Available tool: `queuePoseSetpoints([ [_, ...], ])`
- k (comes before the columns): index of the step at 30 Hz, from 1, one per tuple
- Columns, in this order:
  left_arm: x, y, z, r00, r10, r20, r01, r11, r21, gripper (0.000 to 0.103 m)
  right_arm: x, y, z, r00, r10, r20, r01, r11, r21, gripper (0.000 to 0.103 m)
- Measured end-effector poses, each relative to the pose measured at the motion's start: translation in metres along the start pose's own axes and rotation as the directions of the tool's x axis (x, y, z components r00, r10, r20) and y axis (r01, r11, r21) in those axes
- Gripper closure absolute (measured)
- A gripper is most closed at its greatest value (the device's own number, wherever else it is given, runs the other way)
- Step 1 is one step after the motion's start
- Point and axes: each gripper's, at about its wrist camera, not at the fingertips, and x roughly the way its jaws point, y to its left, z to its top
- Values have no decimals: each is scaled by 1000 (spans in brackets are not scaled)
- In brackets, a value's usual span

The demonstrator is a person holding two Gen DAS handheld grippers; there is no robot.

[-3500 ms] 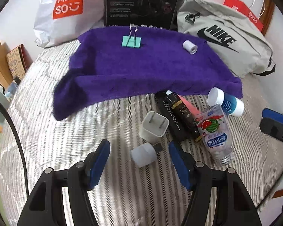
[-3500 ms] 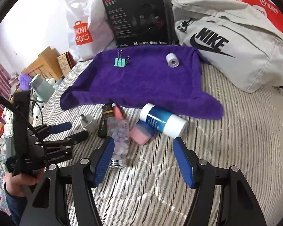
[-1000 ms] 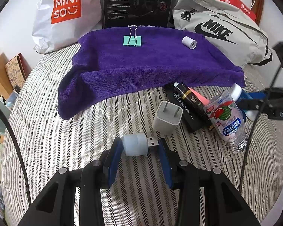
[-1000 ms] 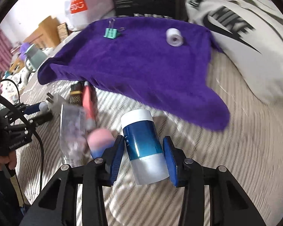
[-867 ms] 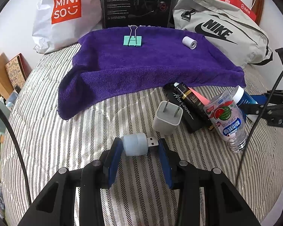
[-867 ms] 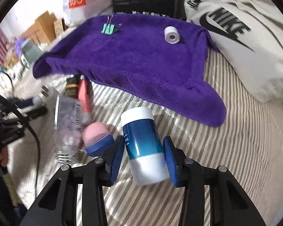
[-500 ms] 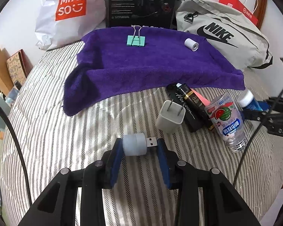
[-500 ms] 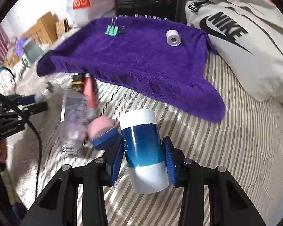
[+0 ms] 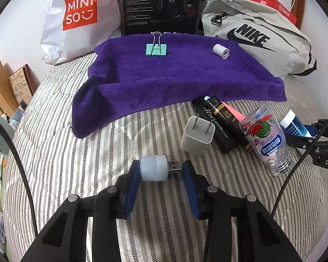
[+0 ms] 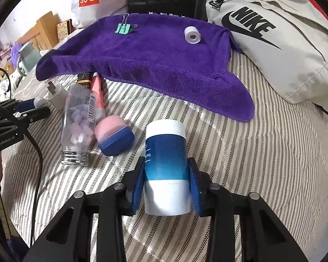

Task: Organize rigid objects
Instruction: 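Set the bottle upright on the purple towel and open the right gripper while the left carries the USB light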

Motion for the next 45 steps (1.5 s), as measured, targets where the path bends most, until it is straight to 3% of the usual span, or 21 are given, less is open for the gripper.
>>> queuePoseSetpoints([
  [4, -7, 8, 1, 999, -51, 12, 51, 998, -31, 69, -12, -9, -3, 999, 23, 39, -26, 998, 58, 67],
  [16, -28, 11, 11, 998, -50, 42, 51, 998, -23, 69, -10, -12, 1, 998, 62, 26, -64, 996, 70, 67],
  [28, -33, 35, 60, 994, -61, 92, 65, 997, -47, 69, -30, -21, 61, 990, 90, 113, -97, 994, 59, 67],
  [40, 7, 54, 139, 994, -63, 94, 66, 997, -28, 69, 6, -39, 145, 990, 68, 122, -77, 995, 68, 67],
  [45, 30, 61, 167, 994, -69, 84, 73, 997, -39, 69, 28, -43, 164, 994, 56, 90, -60, 997, 48, 67],
])
